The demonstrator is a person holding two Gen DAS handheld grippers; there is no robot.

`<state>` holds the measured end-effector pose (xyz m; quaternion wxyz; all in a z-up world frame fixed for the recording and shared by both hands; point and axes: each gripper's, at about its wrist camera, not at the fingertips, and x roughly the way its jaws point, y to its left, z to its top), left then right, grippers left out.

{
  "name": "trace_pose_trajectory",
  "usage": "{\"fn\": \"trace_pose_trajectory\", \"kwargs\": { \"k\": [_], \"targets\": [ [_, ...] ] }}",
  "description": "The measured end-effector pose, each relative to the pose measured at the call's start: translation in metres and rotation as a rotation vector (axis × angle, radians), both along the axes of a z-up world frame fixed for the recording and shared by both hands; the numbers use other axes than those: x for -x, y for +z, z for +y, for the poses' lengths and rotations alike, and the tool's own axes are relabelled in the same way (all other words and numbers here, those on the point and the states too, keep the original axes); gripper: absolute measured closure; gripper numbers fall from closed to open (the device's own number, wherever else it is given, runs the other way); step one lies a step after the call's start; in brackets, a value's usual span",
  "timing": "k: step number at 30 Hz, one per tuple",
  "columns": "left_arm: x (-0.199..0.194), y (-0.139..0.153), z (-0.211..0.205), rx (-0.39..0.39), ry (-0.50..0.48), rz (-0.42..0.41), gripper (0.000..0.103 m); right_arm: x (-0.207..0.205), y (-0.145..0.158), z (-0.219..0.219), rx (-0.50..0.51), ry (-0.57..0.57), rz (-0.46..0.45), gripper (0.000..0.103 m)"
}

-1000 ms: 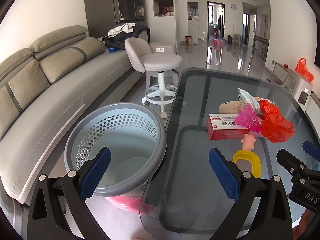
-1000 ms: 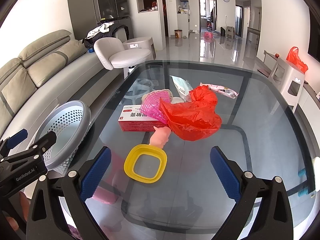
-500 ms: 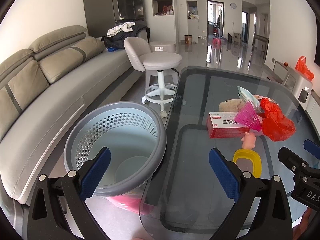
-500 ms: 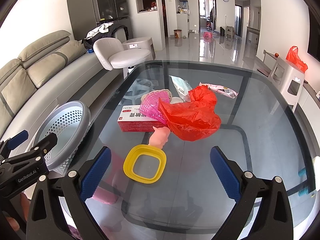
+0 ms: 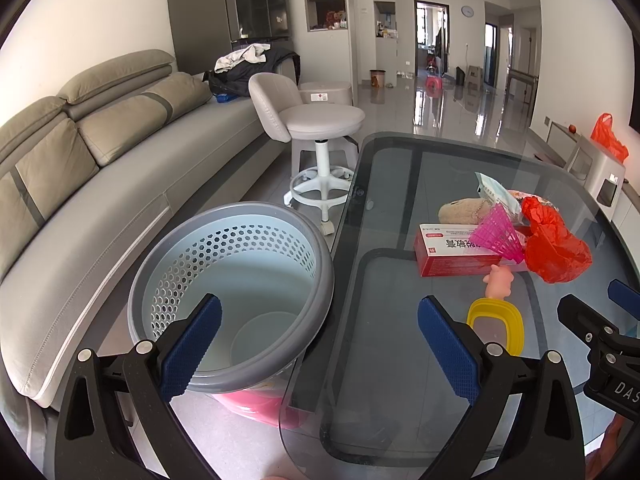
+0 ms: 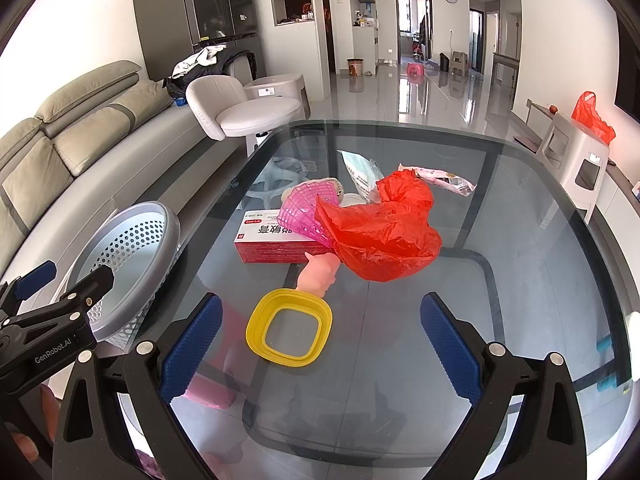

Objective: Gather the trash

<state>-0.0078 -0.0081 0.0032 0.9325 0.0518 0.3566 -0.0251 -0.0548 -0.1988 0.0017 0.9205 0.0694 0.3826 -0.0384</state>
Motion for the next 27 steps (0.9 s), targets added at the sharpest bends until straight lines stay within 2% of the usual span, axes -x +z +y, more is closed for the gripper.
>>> {"fn": "trace_pose_trajectory", "kwargs": {
  "k": [27],
  "targets": [
    [-0.0026, -0.0044, 0.0029, 0.001, 0.006, 0.011, 0.006, 0.0012, -0.0047, -0.0008, -0.003, 0.000, 0.005, 0.008]
  ]
}}
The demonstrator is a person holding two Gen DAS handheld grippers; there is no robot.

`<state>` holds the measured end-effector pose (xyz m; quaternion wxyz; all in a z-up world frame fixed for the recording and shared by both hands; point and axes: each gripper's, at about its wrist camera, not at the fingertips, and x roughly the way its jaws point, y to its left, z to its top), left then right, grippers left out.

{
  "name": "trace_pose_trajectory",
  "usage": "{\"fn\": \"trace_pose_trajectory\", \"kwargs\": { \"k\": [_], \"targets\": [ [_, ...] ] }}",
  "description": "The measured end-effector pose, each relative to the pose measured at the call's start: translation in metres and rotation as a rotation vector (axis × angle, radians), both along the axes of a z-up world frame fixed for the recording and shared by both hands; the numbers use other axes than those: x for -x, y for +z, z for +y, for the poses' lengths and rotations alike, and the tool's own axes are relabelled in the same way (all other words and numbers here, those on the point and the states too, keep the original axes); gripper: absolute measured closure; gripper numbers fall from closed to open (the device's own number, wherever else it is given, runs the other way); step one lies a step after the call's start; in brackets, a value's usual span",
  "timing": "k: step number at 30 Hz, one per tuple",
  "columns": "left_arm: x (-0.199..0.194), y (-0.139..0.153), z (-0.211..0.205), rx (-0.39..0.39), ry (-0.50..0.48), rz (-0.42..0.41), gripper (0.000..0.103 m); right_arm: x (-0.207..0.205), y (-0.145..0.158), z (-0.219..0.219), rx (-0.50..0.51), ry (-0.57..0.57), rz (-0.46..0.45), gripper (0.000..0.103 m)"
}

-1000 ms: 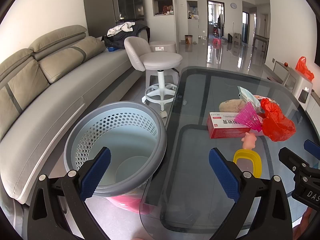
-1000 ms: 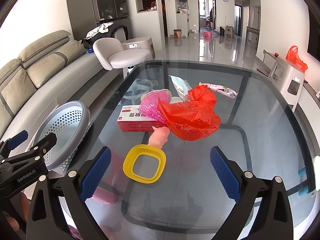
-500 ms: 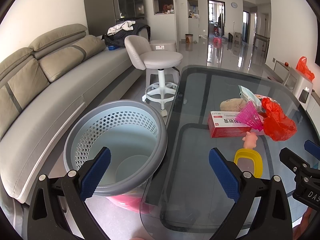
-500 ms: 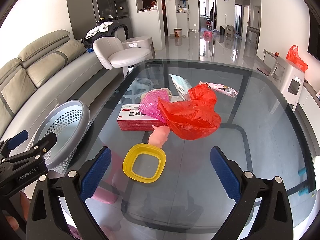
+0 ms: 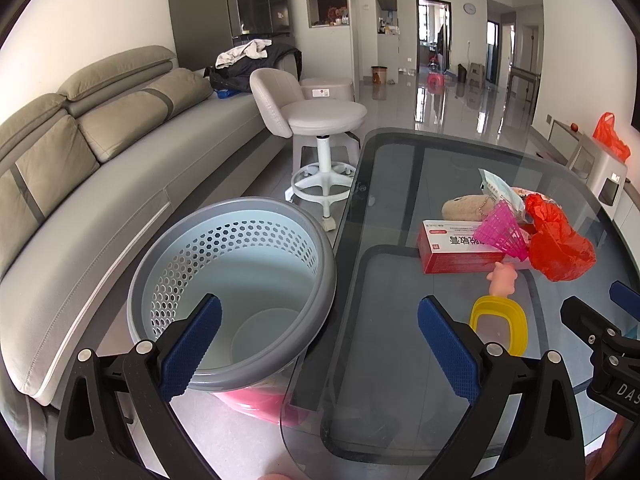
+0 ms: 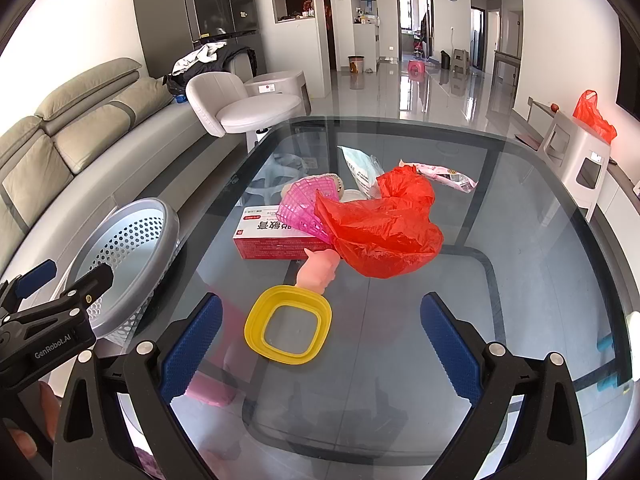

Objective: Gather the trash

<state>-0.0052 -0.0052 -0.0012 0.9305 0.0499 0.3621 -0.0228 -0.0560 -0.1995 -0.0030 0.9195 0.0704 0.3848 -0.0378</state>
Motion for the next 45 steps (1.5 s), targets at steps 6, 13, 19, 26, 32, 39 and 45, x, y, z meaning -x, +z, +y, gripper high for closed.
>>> {"fn": "trace_pose_trajectory", "kwargs": {
  "k": [6, 13, 19, 26, 32, 39, 45],
  "targets": [
    [0.000, 0.000, 0.000, 0.000, 0.000, 0.001, 0.006, 0.000, 0.000, 0.000, 0.000, 0.000, 0.000, 0.008],
    [-0.002, -0.002, 0.000, -0.003, 0.000, 0.006, 0.006, -0.001, -0.004, 0.000, 0.003, 0.006, 0.011, 0.008],
    [-0.007, -0.011, 0.000, -0.007, 0.003, 0.027, 0.006, 0.001, -0.014, -0.016, -0.014, 0.002, 0.024, 0.008],
    [-0.015, -0.022, -0.010, -0.016, -0.007, 0.060, 0.006, 0.004, -0.019, -0.038, -0.034, -0.017, 0.017, 0.008],
    [-0.024, -0.036, -0.026, -0.033, -0.040, 0.092, 0.006, 0.005, -0.024, -0.049, -0.035, -0.041, 0.042, 0.008],
    [-0.031, -0.057, -0.056, -0.024, -0.115, 0.136, 0.006, 0.009, -0.013, -0.060, 0.037, -0.079, 0.005, 0.008],
    [-0.030, -0.060, -0.081, 0.042, -0.179, 0.147, 0.006, 0.015, -0.011, -0.074, 0.051, -0.103, 0.002, 0.008]
  ]
}}
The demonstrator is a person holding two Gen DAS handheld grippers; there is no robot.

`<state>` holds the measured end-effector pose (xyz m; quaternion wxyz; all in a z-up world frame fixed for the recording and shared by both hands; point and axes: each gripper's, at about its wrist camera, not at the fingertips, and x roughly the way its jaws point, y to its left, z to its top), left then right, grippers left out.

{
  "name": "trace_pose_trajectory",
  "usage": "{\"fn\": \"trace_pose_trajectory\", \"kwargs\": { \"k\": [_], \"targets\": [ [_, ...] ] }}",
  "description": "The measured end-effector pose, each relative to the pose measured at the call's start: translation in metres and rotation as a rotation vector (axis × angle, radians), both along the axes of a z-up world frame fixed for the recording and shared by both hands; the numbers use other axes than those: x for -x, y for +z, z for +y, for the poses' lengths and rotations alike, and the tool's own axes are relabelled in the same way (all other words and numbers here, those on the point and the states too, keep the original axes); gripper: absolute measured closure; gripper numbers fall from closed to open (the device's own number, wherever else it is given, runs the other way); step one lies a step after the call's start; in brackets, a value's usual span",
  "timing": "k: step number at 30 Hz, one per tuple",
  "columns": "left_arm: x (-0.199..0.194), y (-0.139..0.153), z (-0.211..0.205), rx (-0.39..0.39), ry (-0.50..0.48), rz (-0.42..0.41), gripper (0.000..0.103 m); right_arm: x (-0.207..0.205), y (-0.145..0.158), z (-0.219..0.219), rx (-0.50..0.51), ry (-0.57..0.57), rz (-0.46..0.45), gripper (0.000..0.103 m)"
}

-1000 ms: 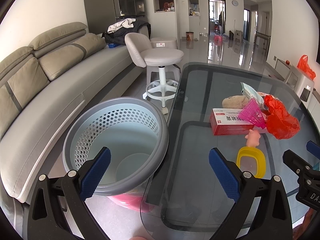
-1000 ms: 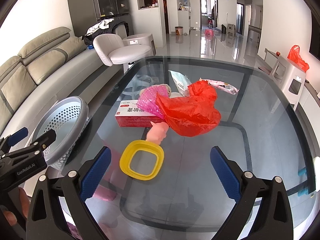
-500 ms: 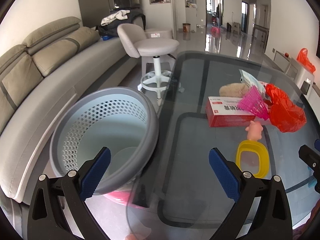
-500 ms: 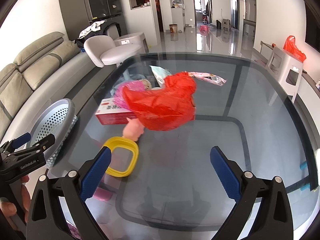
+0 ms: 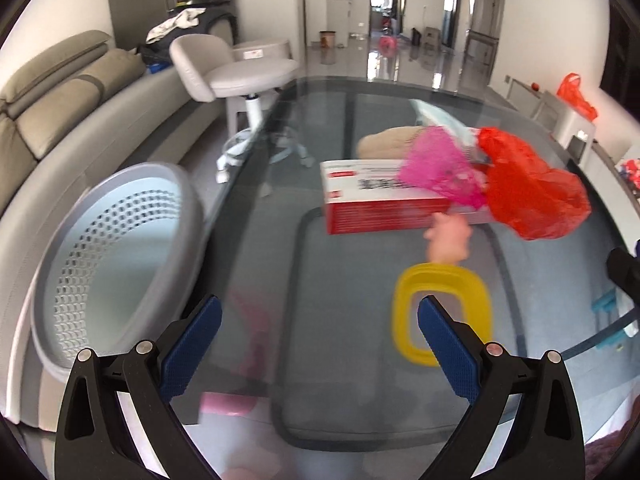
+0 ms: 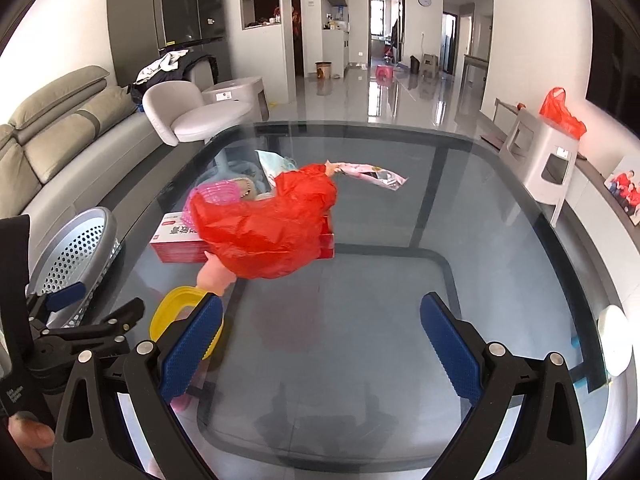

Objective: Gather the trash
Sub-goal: 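Reach the left tool to the yellow lid and close on it, then grasp the red plastic bag with the right tool while the left tool holds the yellow lid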

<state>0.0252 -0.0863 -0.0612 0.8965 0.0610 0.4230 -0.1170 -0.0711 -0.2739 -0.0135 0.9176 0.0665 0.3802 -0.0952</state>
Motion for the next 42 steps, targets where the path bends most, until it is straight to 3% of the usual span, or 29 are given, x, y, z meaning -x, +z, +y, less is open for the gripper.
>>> {"fn": "trace_pose_trajectory", "kwargs": {
  "k": [13, 21, 27, 29, 33, 37, 42],
  "targets": [
    [0.002, -0.019, -0.055, 0.033, -0.110, 0.077, 0.006, 0.007, -0.001, -0.025, -0.072, -0.034, 0.014, 0.008],
    [0.000, -0.035, -0.068, -0.045, -0.103, 0.098, 0.006, 0.008, 0.000, -0.026, -0.097, -0.030, 0.009, 0.008],
    [-0.004, -0.036, -0.065, -0.014, -0.093, 0.108, 0.007, 0.007, -0.001, -0.023, -0.090, -0.019, 0.009, 0.008],
    [-0.002, -0.037, -0.064, -0.004, -0.100, 0.104, 0.010, 0.007, -0.001, -0.023, -0.093, -0.021, 0.011, 0.008],
    [0.000, -0.033, -0.064, -0.010, -0.123, 0.085, 0.033, 0.007, -0.002, -0.024, -0.099, -0.027, 0.010, 0.008],
    [0.001, -0.028, -0.059, 0.020, -0.133, 0.092, 0.034, 0.006, -0.003, -0.025, -0.113, -0.022, 0.007, 0.008],
    [0.004, -0.011, -0.048, 0.019, -0.120, 0.032, 0.034, 0.006, -0.002, -0.023, -0.123, -0.008, -0.016, 0.008]
  ]
}}
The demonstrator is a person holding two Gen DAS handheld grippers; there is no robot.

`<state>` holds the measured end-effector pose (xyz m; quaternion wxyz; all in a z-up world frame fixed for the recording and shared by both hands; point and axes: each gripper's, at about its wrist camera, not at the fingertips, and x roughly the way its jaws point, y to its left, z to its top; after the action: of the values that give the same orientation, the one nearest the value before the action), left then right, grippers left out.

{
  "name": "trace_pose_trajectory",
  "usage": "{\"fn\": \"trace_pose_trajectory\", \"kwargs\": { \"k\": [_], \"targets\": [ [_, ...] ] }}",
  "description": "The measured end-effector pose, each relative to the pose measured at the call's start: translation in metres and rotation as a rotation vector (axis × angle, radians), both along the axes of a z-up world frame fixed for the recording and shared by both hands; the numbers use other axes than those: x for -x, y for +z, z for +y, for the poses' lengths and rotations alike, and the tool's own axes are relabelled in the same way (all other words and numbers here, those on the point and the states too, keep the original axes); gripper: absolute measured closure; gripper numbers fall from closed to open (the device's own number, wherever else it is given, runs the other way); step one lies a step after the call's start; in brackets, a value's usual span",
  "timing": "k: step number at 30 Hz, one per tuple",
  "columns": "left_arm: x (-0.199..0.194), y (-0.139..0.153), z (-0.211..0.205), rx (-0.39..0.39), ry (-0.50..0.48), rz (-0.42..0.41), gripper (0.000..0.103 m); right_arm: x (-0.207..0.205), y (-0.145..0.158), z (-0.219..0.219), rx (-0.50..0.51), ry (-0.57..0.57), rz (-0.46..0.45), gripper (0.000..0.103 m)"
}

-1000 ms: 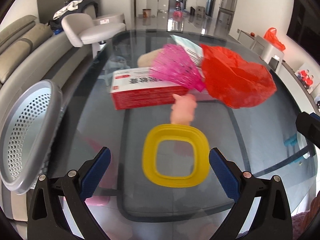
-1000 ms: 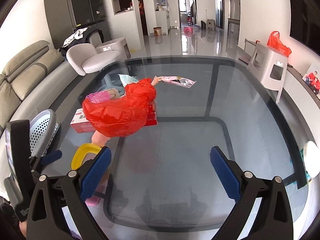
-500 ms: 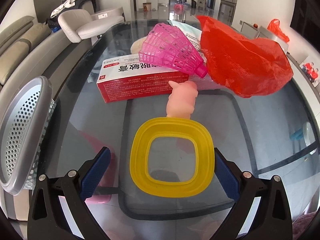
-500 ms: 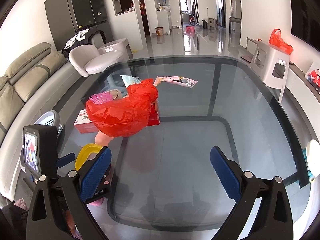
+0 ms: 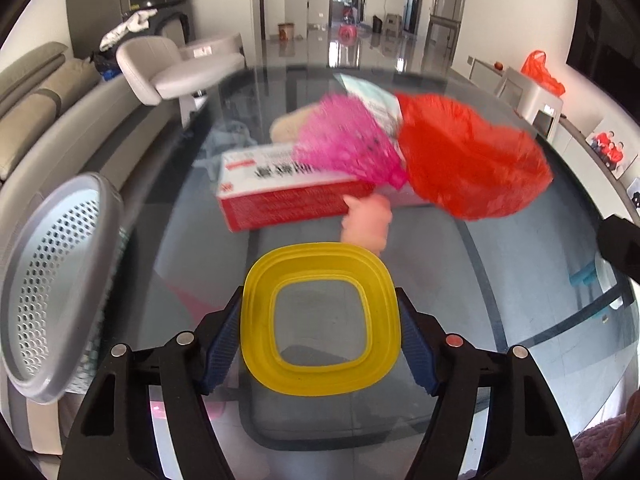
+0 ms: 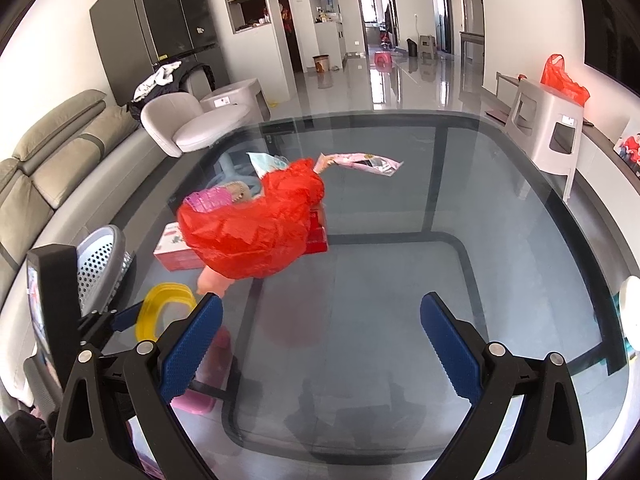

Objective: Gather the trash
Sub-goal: 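Grasp the red plastic bag with the right tool while the left tool holds the yellow lid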

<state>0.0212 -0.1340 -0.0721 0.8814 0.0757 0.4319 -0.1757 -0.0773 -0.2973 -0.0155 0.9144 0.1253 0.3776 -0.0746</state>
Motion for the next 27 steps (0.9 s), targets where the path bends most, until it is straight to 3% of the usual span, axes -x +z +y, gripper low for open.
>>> {"fn": "trace_pose_trajectory", "kwargs": {
  "k": [9, 14, 20, 23, 27],
  "targets": [
    [0.010, 0.031, 0.024, -0.017, 0.050, -0.107, 0.034, -0.013, 0.012, 0.023, 0.006, 0.075, -0.070, 0.008],
    [0.013, 0.039, 0.037, -0.020, 0.061, -0.132, 0.034, -0.038, 0.028, 0.024, 0.027, 0.055, -0.098, 0.008],
    [0.012, 0.040, 0.057, -0.020, 0.086, -0.137, 0.034, -0.088, 0.014, 0.017, 0.052, -0.004, -0.001, 0.008],
    [0.010, 0.041, 0.069, -0.014, 0.104, -0.130, 0.034, -0.107, -0.009, 0.011, -0.005, -0.008, 0.092, 0.008],
    [0.007, 0.041, 0.077, -0.006, 0.116, -0.118, 0.034, -0.111, -0.022, 0.009, -0.044, -0.002, 0.131, 0.010]
  ]
}}
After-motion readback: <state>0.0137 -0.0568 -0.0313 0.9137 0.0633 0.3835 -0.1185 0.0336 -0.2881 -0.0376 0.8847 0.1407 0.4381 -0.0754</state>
